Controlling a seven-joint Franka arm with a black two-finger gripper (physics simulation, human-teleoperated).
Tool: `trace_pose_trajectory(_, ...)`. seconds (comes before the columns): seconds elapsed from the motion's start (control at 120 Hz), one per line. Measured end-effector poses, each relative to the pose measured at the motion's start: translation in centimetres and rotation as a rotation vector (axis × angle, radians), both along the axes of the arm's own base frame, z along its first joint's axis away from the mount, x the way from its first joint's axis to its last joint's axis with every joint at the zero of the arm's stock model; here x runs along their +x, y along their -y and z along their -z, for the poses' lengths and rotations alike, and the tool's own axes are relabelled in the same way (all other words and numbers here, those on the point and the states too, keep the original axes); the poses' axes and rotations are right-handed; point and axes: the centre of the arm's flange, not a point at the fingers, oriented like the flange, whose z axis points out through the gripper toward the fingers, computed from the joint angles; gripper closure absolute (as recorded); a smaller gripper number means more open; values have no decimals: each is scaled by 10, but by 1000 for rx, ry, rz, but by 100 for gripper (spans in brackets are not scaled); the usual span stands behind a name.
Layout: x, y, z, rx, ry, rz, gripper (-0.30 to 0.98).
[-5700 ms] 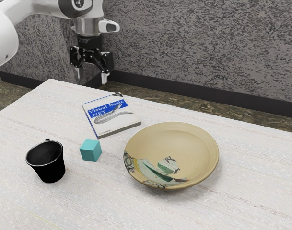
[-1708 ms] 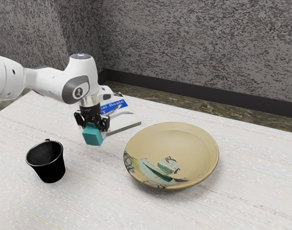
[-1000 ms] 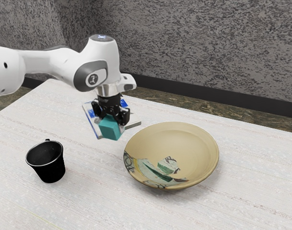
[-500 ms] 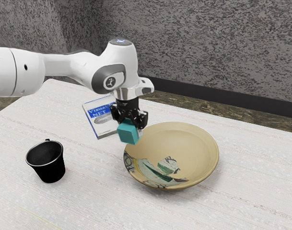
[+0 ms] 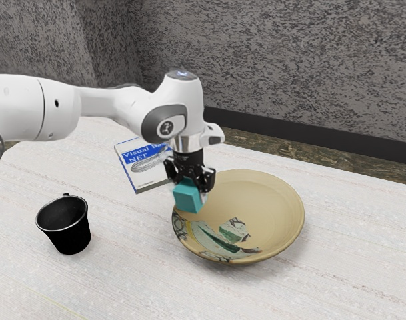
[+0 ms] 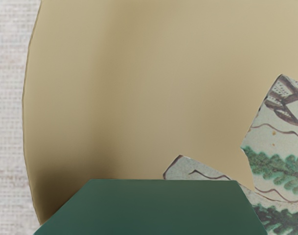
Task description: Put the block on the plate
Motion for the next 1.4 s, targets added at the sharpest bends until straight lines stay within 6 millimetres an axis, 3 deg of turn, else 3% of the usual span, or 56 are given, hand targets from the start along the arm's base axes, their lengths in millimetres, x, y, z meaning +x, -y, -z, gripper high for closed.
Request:
trace_pose_trajectory(0.358, 2, 9, 14, -4, -11, 3, 27)
trace_pose_trajectory(0.642, 3, 9, 13, -7, -8, 0, 9)
trace_pose_trajectory(0.742, 5, 7, 3, -6, 7, -5, 6)
trace_pose_trajectory(0.908, 1, -3, -36, 14, 38, -19, 3)
trace_pose_trajectory(1.075, -13, -20, -98, 46, 75, -50, 1)
trace_pose_trajectory(1.158, -21, -45, -122, 47, 72, -96, 1)
trace_pose_trajectory(1.4, -52, -144, -173, 47, 35, -248, 0)
